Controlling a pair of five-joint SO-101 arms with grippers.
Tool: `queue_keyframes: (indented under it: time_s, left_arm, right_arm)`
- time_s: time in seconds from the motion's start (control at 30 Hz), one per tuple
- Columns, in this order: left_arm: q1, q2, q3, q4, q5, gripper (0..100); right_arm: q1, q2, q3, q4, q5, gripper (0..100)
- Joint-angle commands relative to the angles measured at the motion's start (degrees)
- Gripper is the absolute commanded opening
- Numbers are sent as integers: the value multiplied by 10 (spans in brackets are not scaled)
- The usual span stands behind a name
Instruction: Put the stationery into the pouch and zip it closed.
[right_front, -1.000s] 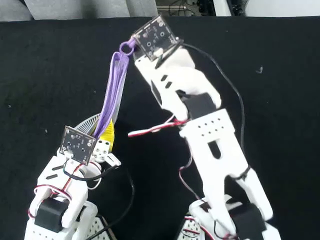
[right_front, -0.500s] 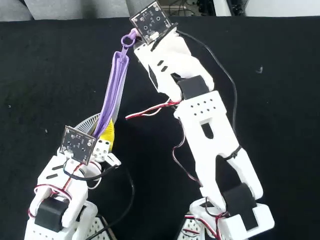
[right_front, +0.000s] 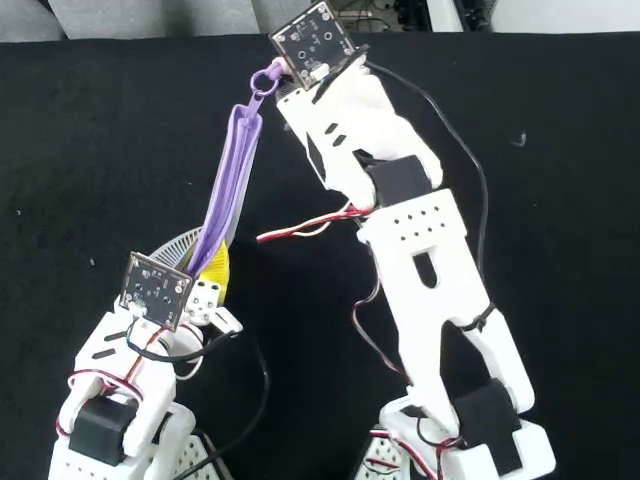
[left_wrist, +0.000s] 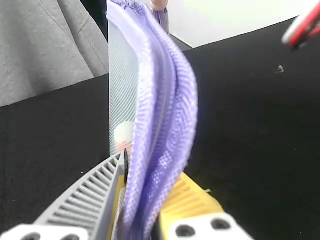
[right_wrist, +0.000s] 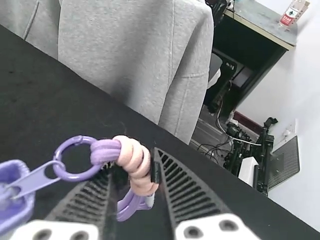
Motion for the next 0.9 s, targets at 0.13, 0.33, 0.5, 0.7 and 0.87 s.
queue_keyframes:
  time_s: [0.13,0.33,0.5,0.7,0.87]
  left_arm:
    - [-7,1,5,11,57,250]
    - [-56,1,0,5,90,290]
    - [-111,1,-39,11,91,288]
    - [-192,1,-65,11,142,288]
    - [-278,1,-82,11,206,288]
  right_arm:
    - [38,-43,-14,-8,-3,11]
    - [38,-43,34,-10,-3,11]
    - [38,-43,95,-38,-3,11]
    - [38,-43,177,-65,-3,11]
    - [27,-43,225,-63,3,11]
